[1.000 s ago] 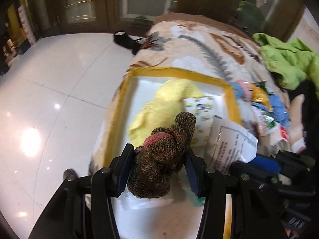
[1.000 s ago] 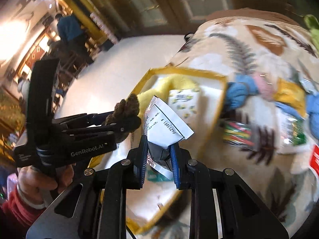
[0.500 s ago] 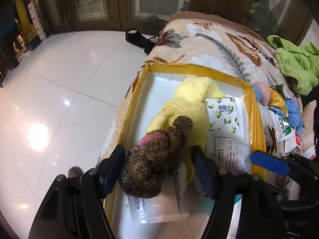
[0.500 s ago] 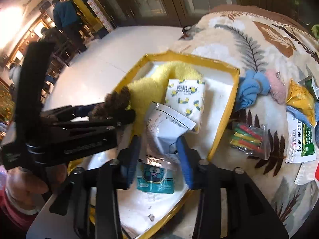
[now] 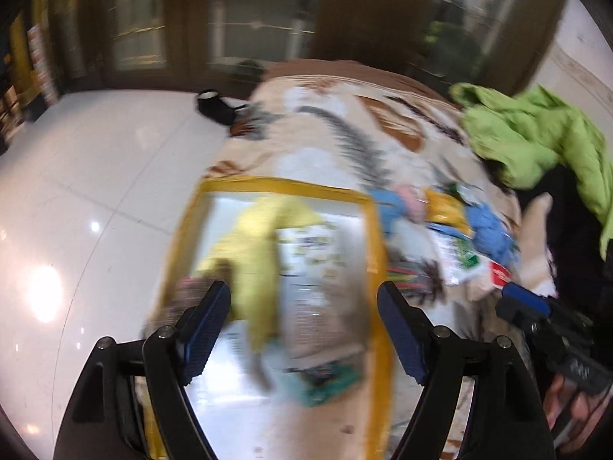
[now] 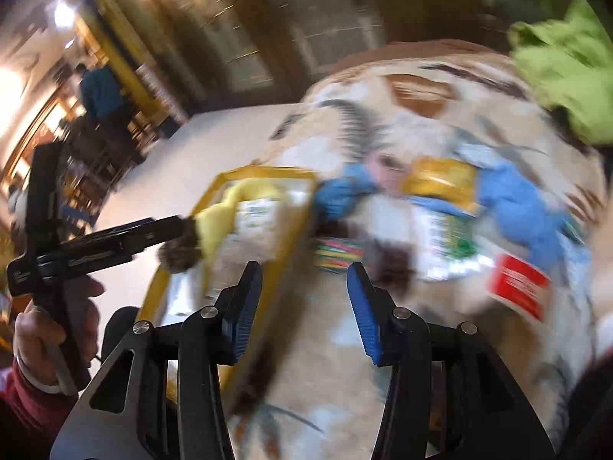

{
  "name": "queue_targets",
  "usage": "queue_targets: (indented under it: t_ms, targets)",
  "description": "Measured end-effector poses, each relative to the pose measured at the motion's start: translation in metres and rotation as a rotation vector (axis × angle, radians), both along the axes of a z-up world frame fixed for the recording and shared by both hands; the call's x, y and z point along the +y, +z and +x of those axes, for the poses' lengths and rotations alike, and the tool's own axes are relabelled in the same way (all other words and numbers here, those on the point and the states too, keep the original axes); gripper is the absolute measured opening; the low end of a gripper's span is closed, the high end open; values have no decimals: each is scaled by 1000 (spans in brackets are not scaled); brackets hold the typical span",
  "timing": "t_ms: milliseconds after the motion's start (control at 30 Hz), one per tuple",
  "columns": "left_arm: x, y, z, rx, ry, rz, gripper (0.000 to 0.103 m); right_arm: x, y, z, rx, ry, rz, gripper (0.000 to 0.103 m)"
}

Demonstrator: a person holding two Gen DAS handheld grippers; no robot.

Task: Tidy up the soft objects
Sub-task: 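Move both tools back over the remaining pile on the bed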

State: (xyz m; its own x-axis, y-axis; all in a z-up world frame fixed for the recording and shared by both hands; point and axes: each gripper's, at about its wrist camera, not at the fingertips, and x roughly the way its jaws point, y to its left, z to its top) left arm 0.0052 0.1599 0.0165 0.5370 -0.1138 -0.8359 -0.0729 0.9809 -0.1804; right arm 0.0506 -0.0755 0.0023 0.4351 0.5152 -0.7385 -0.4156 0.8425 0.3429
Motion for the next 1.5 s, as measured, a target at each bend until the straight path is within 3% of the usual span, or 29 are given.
queue_targets:
  t_ms: [267,467,633,833,1167,1267,1400,1467,1500]
  targets:
    - [-82,-14,17,4,-203,37,79,-90,-7,-7,27,-174,24,46]
    - [-126,-29,29,-2,-484,153,79,-114,-11,-11,40,-210,37,46]
    - [-138,-49,40,78,-659,213,79,-126,-15,-9,41,-228,53,46]
    - [-140,-74,55,153,-725,259,79,-136,-22,2,55,-256,54,46]
    - [-149,-89,57,145,-860,342,79,-136,-44,9,120,-261,35,46]
    - [-151,-89,55,150,-878,340,79,-135,-52,10,145,-277,45,46]
    - [-154,-89,54,158,-905,277,79,-135,-58,14,168,-306,76,46]
    - [-156,-91,52,158,-909,290,79,-135,-58,16,173,-329,41,46]
    - [-159,-93,51,153,-914,304,79,-132,-52,15,135,-350,-34,46]
